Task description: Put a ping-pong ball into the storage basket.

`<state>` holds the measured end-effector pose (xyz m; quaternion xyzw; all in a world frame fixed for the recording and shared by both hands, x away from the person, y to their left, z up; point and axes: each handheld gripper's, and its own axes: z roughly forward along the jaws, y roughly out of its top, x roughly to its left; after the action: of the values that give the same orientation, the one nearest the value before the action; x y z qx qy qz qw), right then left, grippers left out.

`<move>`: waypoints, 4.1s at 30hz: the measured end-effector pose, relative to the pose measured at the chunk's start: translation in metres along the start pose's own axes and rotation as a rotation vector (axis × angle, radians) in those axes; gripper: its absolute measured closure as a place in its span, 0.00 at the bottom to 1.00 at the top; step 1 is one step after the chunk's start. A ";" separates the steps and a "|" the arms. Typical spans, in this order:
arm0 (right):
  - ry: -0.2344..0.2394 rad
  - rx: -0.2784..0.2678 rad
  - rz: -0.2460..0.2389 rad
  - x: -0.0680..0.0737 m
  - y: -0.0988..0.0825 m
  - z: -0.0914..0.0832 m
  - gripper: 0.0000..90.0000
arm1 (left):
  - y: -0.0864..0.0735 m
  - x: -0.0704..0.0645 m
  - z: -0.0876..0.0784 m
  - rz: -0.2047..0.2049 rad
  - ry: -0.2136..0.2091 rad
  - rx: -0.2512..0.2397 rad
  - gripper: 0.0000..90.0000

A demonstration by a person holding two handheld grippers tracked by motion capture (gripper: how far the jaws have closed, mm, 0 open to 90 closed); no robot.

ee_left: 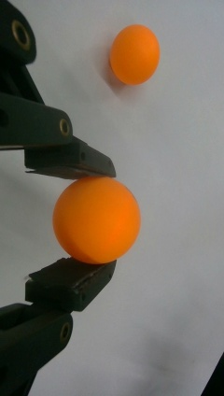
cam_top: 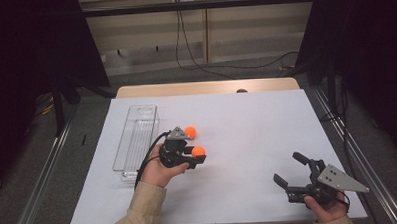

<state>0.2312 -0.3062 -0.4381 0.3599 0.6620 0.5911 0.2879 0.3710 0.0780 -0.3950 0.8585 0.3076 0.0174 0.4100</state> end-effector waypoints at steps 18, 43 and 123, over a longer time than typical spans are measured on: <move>0.001 -0.001 0.000 0.000 0.000 0.000 0.05 | -0.001 0.009 -0.011 -0.023 0.022 -0.013 0.57; 0.003 -0.003 -0.002 0.000 0.000 0.000 0.05 | -0.004 0.019 -0.025 -0.045 0.046 -0.022 0.57; 0.003 -0.003 0.000 0.000 0.000 0.000 0.05 | -0.020 0.053 -0.070 -0.116 0.141 -0.077 0.57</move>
<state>0.2310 -0.3061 -0.4377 0.3587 0.6616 0.5926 0.2872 0.3841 0.1651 -0.3744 0.8193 0.3840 0.0656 0.4206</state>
